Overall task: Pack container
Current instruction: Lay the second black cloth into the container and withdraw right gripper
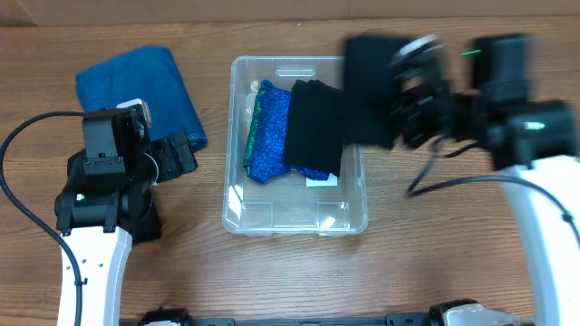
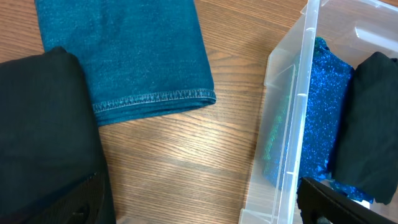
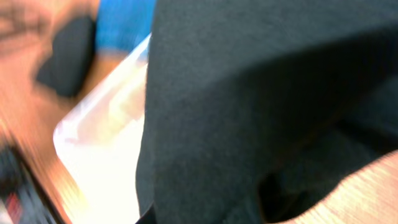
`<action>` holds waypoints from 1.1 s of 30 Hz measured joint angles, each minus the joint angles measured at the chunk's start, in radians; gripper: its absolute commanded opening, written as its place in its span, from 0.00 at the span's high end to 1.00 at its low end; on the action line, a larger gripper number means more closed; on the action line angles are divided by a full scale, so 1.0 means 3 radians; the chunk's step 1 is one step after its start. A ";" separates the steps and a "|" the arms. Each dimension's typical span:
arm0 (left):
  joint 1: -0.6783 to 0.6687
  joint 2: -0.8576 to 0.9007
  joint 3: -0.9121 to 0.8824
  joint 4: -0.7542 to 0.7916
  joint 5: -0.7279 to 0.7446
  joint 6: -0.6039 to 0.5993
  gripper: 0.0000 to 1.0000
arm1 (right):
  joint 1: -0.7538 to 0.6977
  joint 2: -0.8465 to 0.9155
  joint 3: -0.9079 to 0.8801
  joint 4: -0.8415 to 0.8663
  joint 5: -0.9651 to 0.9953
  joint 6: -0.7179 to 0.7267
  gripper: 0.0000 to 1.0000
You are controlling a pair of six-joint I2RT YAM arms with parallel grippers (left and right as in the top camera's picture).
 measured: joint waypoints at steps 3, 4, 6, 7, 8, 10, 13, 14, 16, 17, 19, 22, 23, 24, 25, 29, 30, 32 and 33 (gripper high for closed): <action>0.0000 0.0000 0.0000 -0.0010 0.0000 0.0000 0.00 | 0.0571 0.0272 -0.0009 -0.0215 0.0334 -0.0637 0.96; 0.0000 0.0000 0.0000 -0.0014 0.0000 0.0000 0.00 | 0.0731 0.0389 -0.0010 -0.0300 0.0423 -0.0916 0.96; 0.0000 0.0000 0.0000 -0.0022 0.0000 0.0000 0.00 | 0.0909 0.0590 -0.0013 -0.0423 0.0521 -0.1294 0.96; 0.0000 0.0000 0.0000 -0.0025 0.0000 0.0000 0.00 | 0.0955 0.0671 -0.0013 -0.0473 0.0543 -0.1405 0.96; 0.0000 0.0000 0.0000 -0.0028 0.0000 0.0000 0.00 | 0.1007 0.0802 -0.0019 -0.0524 0.0579 -0.1562 0.96; 0.0000 0.0000 0.0000 -0.0028 -0.0001 0.0001 0.00 | 0.1063 0.1073 -0.0020 -0.0587 0.0618 -0.1746 0.96; 0.0000 0.0000 0.0000 -0.0032 0.0000 0.0000 0.00 | 0.1088 0.1455 -0.0025 -0.0621 0.0601 -0.1975 0.96; 0.0000 0.0000 0.0000 -0.0033 0.0000 0.0001 0.00 | 0.1094 0.1534 -0.0027 -0.0615 0.0595 -0.2015 0.96; 0.0000 0.0000 0.0000 -0.0036 0.0000 0.0000 0.00 | 0.1110 0.1701 -0.0028 -0.0594 0.0580 -0.2087 0.41; 0.0000 0.0000 0.0000 -0.0036 0.0000 0.0000 0.00 | 0.1116 0.1754 -0.0029 -0.0571 0.0579 -0.2122 0.00; 0.0000 0.0000 0.0000 -0.0037 0.0000 0.0000 0.00 | 0.1127 0.1798 -0.0032 -0.0498 0.0576 -0.2101 0.00; 0.0000 0.0000 0.0000 -0.0037 0.0000 0.0001 0.00 | 0.1129 0.1788 -0.0024 -0.0198 0.0748 -0.1811 0.00; 0.0000 0.0000 0.0000 -0.0037 0.0000 0.0001 0.00 | 0.1129 0.1775 -0.0011 -0.0113 0.0839 -0.1666 0.00; 0.0000 0.0000 0.0000 -0.0037 0.0000 0.0000 0.00 | 0.1129 0.1746 0.0017 -0.0034 0.0954 -0.1503 0.00; 0.0000 0.0000 0.0000 -0.0037 0.0000 0.0000 0.00 | 0.1129 0.1699 0.0058 0.0017 0.1067 -0.1381 0.00; 0.0000 0.0000 0.0000 -0.0065 -0.0001 0.0000 0.00 | 0.1115 0.1111 0.0305 0.0365 0.1579 -0.0879 0.00; 0.0000 0.0000 0.0000 -0.0076 -0.0001 0.0000 0.00 | 0.1057 0.0771 0.0387 0.0496 0.1722 -0.0654 0.00; 0.0000 0.0000 0.0000 -0.0126 -0.0031 0.0000 0.00 | 0.0820 0.0326 0.0462 0.0543 0.1817 -0.0200 0.00; 0.0006 0.0000 0.0004 -0.0198 -0.0083 -0.0019 0.00 | 0.0608 0.0149 0.0496 0.0491 0.1859 0.0069 0.00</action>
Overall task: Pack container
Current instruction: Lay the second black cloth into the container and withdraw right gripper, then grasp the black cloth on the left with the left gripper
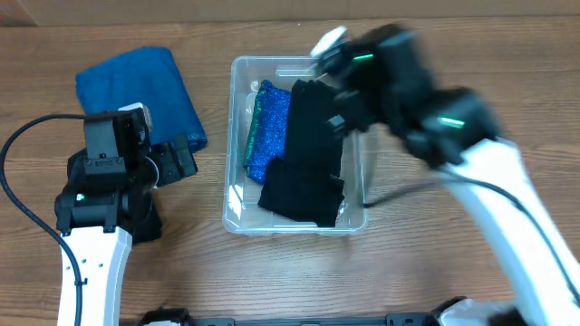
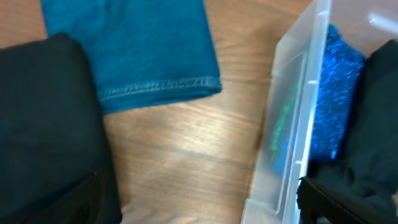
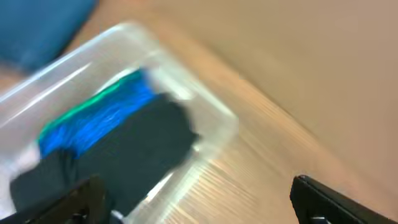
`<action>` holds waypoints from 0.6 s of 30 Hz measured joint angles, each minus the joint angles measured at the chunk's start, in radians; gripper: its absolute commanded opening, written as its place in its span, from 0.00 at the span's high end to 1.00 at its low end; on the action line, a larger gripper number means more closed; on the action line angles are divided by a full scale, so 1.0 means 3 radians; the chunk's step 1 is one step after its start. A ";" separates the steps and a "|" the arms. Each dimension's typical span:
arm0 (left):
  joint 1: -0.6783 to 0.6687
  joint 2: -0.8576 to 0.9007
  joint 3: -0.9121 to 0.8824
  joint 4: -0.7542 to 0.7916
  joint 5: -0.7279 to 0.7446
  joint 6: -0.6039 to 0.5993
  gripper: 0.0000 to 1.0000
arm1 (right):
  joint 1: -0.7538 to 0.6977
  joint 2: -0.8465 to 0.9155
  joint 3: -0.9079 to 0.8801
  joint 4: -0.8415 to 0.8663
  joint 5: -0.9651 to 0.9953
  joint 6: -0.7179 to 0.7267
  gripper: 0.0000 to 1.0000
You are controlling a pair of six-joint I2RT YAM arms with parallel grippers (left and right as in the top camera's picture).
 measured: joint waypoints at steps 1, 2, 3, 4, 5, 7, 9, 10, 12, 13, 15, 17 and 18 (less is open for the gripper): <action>0.0032 0.0000 0.0001 -0.0090 -0.0055 -0.0066 0.00 | -0.0257 -0.0123 0.0023 -0.0088 0.0019 0.0264 0.00; 0.0126 0.0000 0.0003 -0.0216 -0.0134 -0.0182 0.00 | -0.0463 -0.0174 0.0029 -0.0154 0.0022 0.0417 0.00; 0.0237 0.0000 0.0003 -0.0270 -0.0172 -0.0259 0.00 | -0.0650 -0.0188 0.0029 -0.0216 -0.0005 0.0530 0.00; 0.0387 0.0000 0.0003 -0.0319 -0.0175 -0.0331 0.00 | -0.0865 -0.0167 0.0027 -0.0270 -0.0098 0.0652 0.00; 0.0594 0.0000 0.0003 -0.0357 -0.0170 -0.0375 0.00 | -0.0991 -0.0137 0.0024 -0.0300 -0.0189 0.0712 0.00; 0.1167 0.0006 0.0003 -0.0388 -0.0103 -0.0458 0.00 | -0.1292 -0.0031 0.0011 -0.0334 -0.0444 0.0824 0.00; 0.1703 0.0022 0.0003 -0.0378 0.0033 -0.0504 0.00 | -0.1436 0.0020 -0.0008 -0.0359 -0.0608 0.0880 0.00; 0.1977 0.0039 0.0003 -0.0334 0.0127 -0.0501 0.00 | -0.1493 0.0029 -0.0018 -0.0364 -0.0679 0.0907 0.00; 0.2454 0.0130 0.0003 -0.0235 0.0258 -0.0488 0.00 | -0.1527 0.0028 -0.0020 -0.0366 -0.0759 0.0935 0.00; 0.2561 0.0187 0.0001 -0.0192 0.0319 -0.0448 0.00 | -0.1527 0.0028 -0.0020 -0.0367 -0.0791 0.0940 0.00; 0.2701 0.0398 -0.0011 -0.0074 0.0434 -0.0329 0.00 | -0.1527 0.0028 -0.0022 -0.0367 -0.0834 0.0946 0.00; 0.2740 0.0704 -0.0034 0.0055 0.0507 -0.0181 0.00 | -0.1527 0.0028 -0.0022 -0.0366 -0.0862 0.0946 0.00; 0.2747 0.0923 -0.0045 0.0134 0.0562 -0.0070 0.00 | -0.1527 0.0028 -0.0023 -0.0367 -0.0871 0.0946 0.00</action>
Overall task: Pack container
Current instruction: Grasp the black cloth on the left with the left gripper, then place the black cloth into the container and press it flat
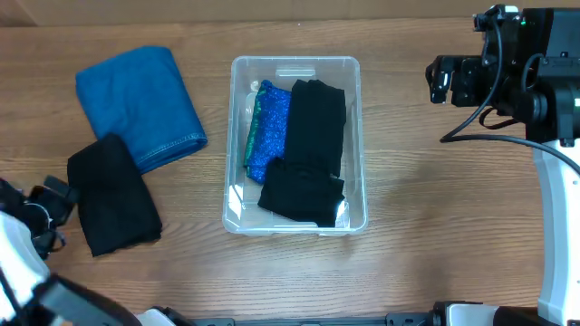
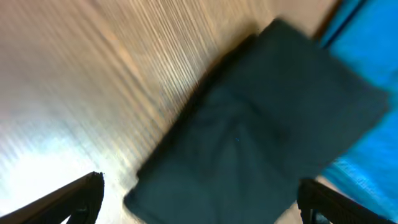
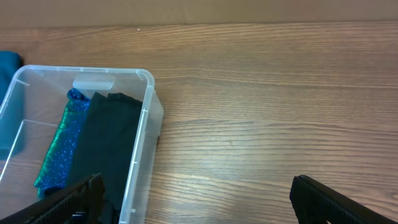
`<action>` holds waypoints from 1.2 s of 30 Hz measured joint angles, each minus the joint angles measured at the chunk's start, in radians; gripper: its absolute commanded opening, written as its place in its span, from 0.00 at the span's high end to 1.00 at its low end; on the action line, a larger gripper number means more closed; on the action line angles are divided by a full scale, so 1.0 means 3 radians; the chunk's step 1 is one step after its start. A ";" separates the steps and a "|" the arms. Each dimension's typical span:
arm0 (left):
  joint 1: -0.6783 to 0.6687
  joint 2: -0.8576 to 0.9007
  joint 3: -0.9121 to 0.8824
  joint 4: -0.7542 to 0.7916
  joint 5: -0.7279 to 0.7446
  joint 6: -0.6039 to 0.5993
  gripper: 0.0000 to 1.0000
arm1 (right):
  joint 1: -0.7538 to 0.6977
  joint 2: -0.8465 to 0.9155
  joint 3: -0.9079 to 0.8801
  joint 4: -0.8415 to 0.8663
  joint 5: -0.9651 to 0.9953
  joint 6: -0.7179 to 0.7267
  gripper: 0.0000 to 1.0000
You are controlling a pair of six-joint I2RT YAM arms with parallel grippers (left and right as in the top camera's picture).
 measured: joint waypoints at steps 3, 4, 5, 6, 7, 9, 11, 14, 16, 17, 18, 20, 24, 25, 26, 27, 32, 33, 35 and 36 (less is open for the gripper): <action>0.0004 0.0593 -0.0047 0.0137 0.0220 0.0379 0.00 | 0.0000 0.0000 -0.0001 0.0000 -0.0008 0.0001 0.00; 0.0003 0.0746 -0.0047 0.0198 0.0295 0.0502 0.00 | 0.0000 0.0000 -0.0001 0.0000 -0.0006 0.0003 0.00; 0.0003 0.0983 -0.0048 0.0245 0.0427 0.0665 0.02 | 0.0000 0.0000 -0.0003 0.0001 -0.0008 0.0009 0.00; 0.0003 0.1152 -0.0055 0.0266 0.0526 0.0778 0.03 | 0.0000 0.0000 -0.0003 0.0001 -0.0008 0.0009 0.00; 0.0003 0.1225 -0.0057 0.0285 0.0582 0.0820 0.03 | 0.0000 0.0000 -0.0003 0.0001 -0.0009 0.0010 0.00; 0.0015 0.1347 -0.0028 0.0345 0.0749 0.0952 0.11 | 0.0000 0.0000 -0.0004 0.0001 -0.0006 0.0011 0.00; 0.0028 0.1378 -0.0011 0.0343 0.0829 0.1002 0.36 | 0.0000 0.0000 -0.0004 -0.0003 -0.0008 0.0010 0.00; 0.0041 0.1492 -0.0004 0.0357 0.1171 0.1175 0.83 | 0.0000 0.0000 -0.0004 -0.0005 -0.0008 0.0011 0.00; 0.0041 0.1549 -0.0013 0.0310 0.1404 0.1263 0.96 | 0.0000 0.0000 -0.0004 -0.0008 -0.0009 0.0013 0.00; 0.0042 0.1548 -0.0013 0.0258 0.1508 0.1317 0.96 | 0.0000 0.0000 -0.0004 -0.0010 -0.0008 0.0011 0.00; 0.0043 0.1536 -0.0013 0.0216 0.1568 0.1335 0.96 | 0.0000 0.0000 -0.0004 -0.0009 -0.0008 0.0011 0.00; 0.0042 0.1425 -0.0013 0.0104 0.1705 0.1394 0.96 | 0.0000 0.0000 -0.0004 -0.0010 -0.0008 0.0011 0.00; 0.0033 0.0665 -0.0011 -0.0127 0.2065 0.1406 0.96 | 0.0000 0.0000 -0.0006 -0.0009 -0.0008 0.0013 0.00; 0.0013 0.0376 -0.0009 -0.0198 0.2166 0.1378 0.96 | 0.0000 0.0000 -0.0011 -0.0005 -0.0008 0.0013 0.00; -0.0037 0.0149 -0.0001 -0.0212 0.2229 0.1340 0.96 | 0.0000 0.0000 -0.0024 0.0001 -0.0008 0.0013 0.00; -0.0141 -0.0146 0.0051 -0.0223 0.2308 0.1270 0.96 | 0.0000 0.0000 -0.0041 0.0008 -0.0008 0.0013 0.00; -0.1364 -0.0900 0.0668 -0.0191 0.2276 0.0927 0.96 | 0.0000 0.0004 -0.0066 0.0027 -0.0004 0.0011 0.00; -0.1746 -0.0940 0.0779 -0.0187 0.2162 0.0888 0.96 | 0.0000 0.0004 -0.0066 0.0027 0.0008 0.0022 0.00; -0.2396 -0.0946 0.0886 -0.0188 0.1829 0.0875 0.96 | -0.0011 0.0004 -0.0066 0.0029 0.0060 0.0064 0.00; -0.2749 -0.0926 0.0903 -0.0198 0.1635 0.0886 0.96 | -0.0031 0.0004 -0.0066 0.0031 0.0081 0.0092 0.00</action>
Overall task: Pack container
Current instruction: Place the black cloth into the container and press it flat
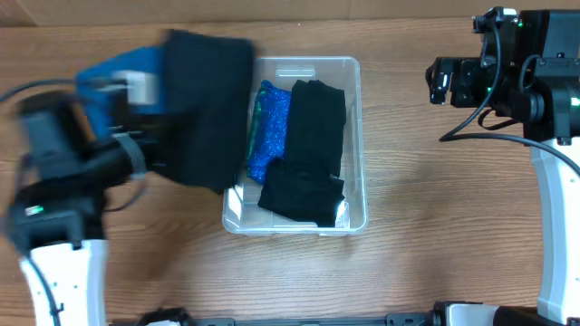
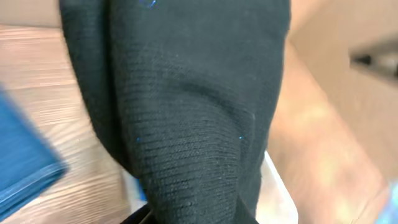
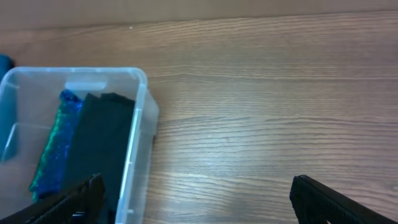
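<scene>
My left gripper (image 1: 156, 147) is shut on a black folded cloth (image 1: 207, 107), which hangs blurred over the left rim of the clear plastic container (image 1: 355, 136). That black cloth (image 2: 186, 106) fills the left wrist view and hides the fingers. Inside the container lie a sparkly blue-green garment (image 1: 265, 127), a long black garment (image 1: 315, 122) and a smaller black garment (image 1: 304, 195). My right gripper (image 3: 199, 211) stands open over bare wood to the right of the container (image 3: 142, 87), with nothing between its fingertips (image 3: 336, 199).
A blue denim cloth (image 1: 107, 74) lies on the table at the back left, partly hidden by the left arm; its corner (image 2: 25, 168) shows in the left wrist view. The right arm (image 1: 507, 72) stays at the far right.
The black cloth lay on the table below the denim with my left gripper open beside it. Now the left gripper is shut on it and holds it raised at the container's left rim. The right arm is unchanged.
My right gripper held a black garment at the container's right side while the left arm stood by the denim. Then that garment lay in the container's front. Then the right arm was back at the far right, open. Now the left gripper carries the other black cloth.
</scene>
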`<action>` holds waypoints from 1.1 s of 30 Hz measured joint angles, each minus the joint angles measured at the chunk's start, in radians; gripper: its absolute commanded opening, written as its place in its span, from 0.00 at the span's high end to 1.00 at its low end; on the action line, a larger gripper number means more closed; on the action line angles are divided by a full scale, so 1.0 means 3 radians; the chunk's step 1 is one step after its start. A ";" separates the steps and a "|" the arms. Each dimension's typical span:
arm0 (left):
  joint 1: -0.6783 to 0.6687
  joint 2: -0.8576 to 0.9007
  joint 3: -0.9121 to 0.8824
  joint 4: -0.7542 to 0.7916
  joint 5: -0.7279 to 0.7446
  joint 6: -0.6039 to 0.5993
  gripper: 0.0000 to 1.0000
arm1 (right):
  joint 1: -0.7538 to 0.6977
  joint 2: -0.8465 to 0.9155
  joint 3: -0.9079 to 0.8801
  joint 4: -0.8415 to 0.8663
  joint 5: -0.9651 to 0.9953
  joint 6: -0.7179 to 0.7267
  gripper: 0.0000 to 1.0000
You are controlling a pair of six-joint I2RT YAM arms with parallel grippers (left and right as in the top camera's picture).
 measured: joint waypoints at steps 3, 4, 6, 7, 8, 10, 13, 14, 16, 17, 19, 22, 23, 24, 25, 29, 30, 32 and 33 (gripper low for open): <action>-0.1034 0.0242 0.0004 -0.0142 -0.0757 0.0242 0.96 | -0.0131 0.0000 0.0000 0.0005 0.0052 0.0127 0.00; -0.1185 0.0323 0.0004 -0.0179 -0.0882 0.0337 0.96 | -0.0182 0.0000 0.0000 0.0003 0.0067 0.0155 0.00; -0.1589 0.0687 0.0004 -0.0266 -0.1308 0.0683 0.96 | -0.0336 0.0000 0.0000 -0.0022 0.0099 0.0231 0.00; -0.1686 0.0905 0.0004 -0.0264 -0.1479 0.0823 0.96 | -0.0352 0.0000 0.0000 -0.0028 0.0102 0.0243 0.00; -0.1705 0.1008 0.0004 -0.0247 -0.1542 0.0881 0.96 | -0.0370 0.0000 0.0000 -0.0031 0.0103 0.0245 0.00; -0.1706 0.1278 0.0004 -0.0178 -0.1668 0.1039 0.96 | -0.0374 0.0000 0.0000 -0.0032 0.0108 0.0257 0.00; -0.1705 0.1675 0.0004 -0.0084 -0.1803 0.1322 0.96 | -0.0374 0.0000 0.0000 -0.0031 0.0109 0.0258 0.00; -0.1706 0.1728 0.0004 -0.0086 -0.1801 0.1404 0.96 | -0.0374 0.0000 0.0000 -0.0032 0.0109 0.0259 0.00; -0.1715 0.1775 0.0004 -0.0121 -0.1783 0.1607 0.96 | -0.0374 0.0000 0.0000 -0.0031 0.0111 0.0261 0.00; -0.1741 0.1775 0.0004 -0.0150 -0.1759 0.1715 0.96 | -0.0374 0.0000 0.0000 -0.0031 0.0109 0.0266 0.00; -0.1818 0.1771 0.0005 -0.0212 -0.1677 0.1924 0.96 | -0.0374 0.0000 0.0000 -0.0032 0.0109 0.0267 0.00; -0.1876 0.1736 0.0005 -0.0299 -0.1452 0.2160 0.96 | -0.0374 0.0000 0.0000 -0.0031 0.0109 0.0267 0.00; -0.1874 0.1706 0.0005 -0.0347 -0.1359 0.2233 0.96 | -0.0374 0.0000 0.0000 -0.0032 0.0111 0.0267 0.00; -0.1874 0.1665 0.0005 -0.0403 -0.1275 0.2298 0.96 | -0.0374 0.0000 0.0000 -0.0031 0.0109 0.0267 0.00; -0.1874 0.1635 0.0005 -0.0436 -0.1227 0.2342 0.96 | -0.0374 0.0000 0.0000 -0.0032 0.0111 0.0268 0.00; -0.1874 0.1606 0.0005 -0.0576 -0.1122 0.2510 0.96 | -0.0374 0.0000 0.0000 -0.0032 0.0109 0.0267 0.00; -0.1874 0.1606 0.0005 -0.0581 -0.1111 0.2530 0.96 | -0.0374 0.0000 0.0000 -0.0032 0.0109 0.0268 0.00; -0.1874 0.1615 0.0005 -0.0582 -0.1104 0.2569 0.94 | -0.0374 0.0000 0.0000 -0.0029 0.0111 0.0268 0.00; -0.1874 0.1630 0.0005 -0.0581 -0.1105 0.2586 0.88 | -0.0374 0.0000 0.0000 -0.0032 0.0111 0.0268 0.00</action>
